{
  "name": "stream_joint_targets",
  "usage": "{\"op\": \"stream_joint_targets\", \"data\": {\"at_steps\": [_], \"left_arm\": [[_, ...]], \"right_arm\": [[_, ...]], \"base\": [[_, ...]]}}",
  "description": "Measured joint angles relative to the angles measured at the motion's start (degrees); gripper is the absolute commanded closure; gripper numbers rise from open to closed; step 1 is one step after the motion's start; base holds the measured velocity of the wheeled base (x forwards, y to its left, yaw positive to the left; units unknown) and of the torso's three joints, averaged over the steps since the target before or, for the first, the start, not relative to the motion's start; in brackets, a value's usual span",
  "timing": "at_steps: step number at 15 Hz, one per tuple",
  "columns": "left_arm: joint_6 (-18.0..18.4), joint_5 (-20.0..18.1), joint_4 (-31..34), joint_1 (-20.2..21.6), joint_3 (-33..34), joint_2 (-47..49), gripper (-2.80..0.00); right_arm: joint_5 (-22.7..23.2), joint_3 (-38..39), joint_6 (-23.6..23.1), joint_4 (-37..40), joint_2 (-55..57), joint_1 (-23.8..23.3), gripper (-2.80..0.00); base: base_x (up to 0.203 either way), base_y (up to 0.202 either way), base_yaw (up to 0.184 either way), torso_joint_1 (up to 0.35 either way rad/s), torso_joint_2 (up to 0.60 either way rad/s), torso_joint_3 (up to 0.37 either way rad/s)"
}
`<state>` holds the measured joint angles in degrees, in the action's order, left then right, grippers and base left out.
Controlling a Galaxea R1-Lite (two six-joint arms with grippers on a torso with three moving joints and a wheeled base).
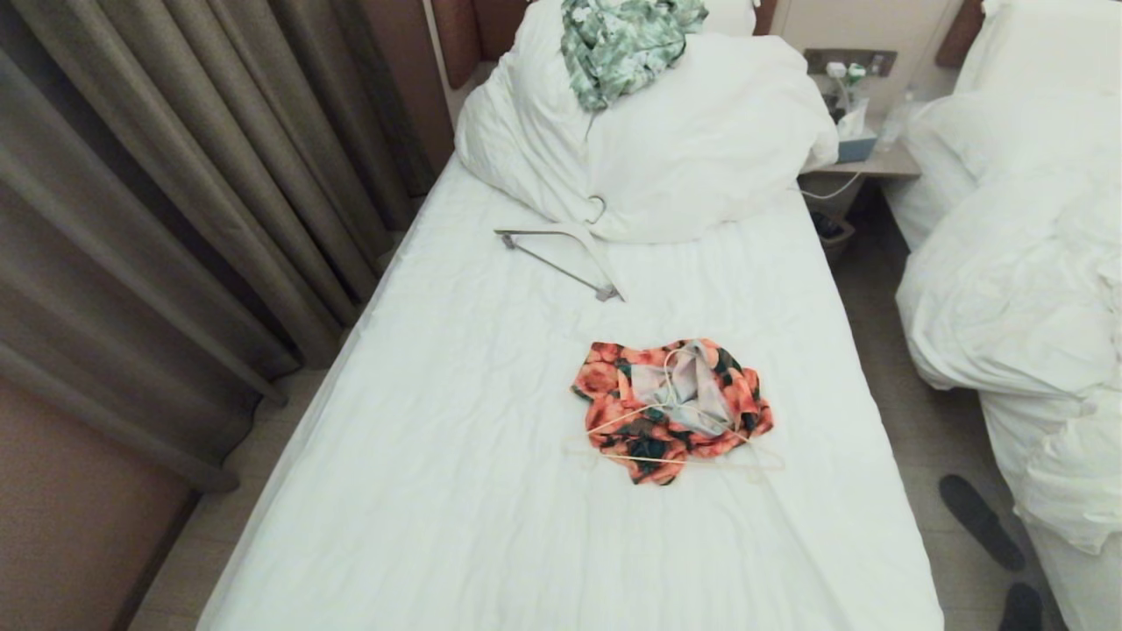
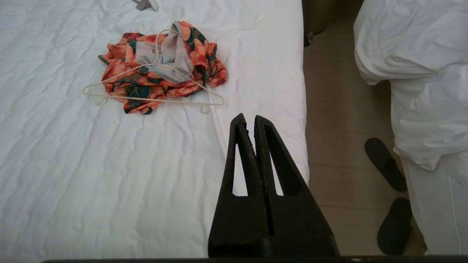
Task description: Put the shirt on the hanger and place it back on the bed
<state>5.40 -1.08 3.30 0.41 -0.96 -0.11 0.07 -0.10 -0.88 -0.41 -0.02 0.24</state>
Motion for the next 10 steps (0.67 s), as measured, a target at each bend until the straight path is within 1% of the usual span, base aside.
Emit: {"op": "stream_joint_targets", "data": {"at_steps": [10], "left_arm": [[0.0, 0.0, 0.0, 0.0, 0.0, 0.0, 0.0]], "right_arm": [[-0.1, 0.0, 0.2, 0.0, 0.0, 0.0, 0.0]], "base": [[0.0, 0.0, 0.0, 0.0, 0.0, 0.0]]}}
